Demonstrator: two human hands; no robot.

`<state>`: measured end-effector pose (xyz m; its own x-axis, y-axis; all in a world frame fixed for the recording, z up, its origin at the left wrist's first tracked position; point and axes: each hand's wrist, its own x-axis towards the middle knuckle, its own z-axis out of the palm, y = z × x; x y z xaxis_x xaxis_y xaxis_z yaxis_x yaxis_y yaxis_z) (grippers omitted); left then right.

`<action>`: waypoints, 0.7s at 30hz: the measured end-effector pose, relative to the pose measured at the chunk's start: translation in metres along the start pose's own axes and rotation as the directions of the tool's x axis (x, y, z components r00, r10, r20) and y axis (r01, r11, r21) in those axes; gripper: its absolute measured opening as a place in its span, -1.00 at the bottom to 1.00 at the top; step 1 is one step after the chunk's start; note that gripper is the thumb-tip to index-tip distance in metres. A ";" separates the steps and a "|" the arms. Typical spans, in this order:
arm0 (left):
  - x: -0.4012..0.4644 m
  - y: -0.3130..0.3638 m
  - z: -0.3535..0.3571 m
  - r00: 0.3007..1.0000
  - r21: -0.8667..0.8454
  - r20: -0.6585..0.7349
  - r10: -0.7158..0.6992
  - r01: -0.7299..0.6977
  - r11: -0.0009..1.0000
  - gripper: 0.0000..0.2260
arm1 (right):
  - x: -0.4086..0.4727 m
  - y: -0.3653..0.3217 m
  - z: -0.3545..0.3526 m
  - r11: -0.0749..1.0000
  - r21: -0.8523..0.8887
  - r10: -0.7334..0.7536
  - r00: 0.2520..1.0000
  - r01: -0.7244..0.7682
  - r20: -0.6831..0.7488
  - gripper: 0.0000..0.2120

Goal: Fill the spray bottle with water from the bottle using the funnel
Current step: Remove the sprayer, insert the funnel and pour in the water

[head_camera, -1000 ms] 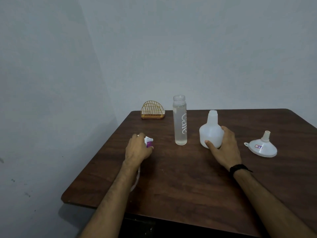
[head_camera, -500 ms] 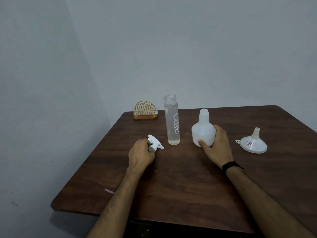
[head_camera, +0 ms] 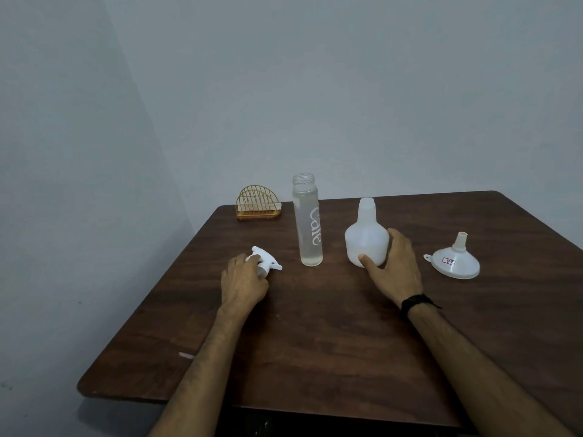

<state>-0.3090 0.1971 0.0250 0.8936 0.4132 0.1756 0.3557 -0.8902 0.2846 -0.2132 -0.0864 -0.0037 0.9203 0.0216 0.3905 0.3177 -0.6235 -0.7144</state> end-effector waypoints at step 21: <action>-0.029 0.125 0.026 0.877 -0.456 -0.462 0.132 -0.362 0.813 -0.62 | 0.021 0.032 -0.061 0.965 0.078 0.235 0.702 -0.249 -0.673 -0.36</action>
<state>-0.2833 0.0687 0.0314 0.7039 0.3337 0.6271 -0.1598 -0.7858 0.5975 -0.1974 -0.1537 0.0169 0.5672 -0.6570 0.4966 0.0956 -0.5464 -0.8320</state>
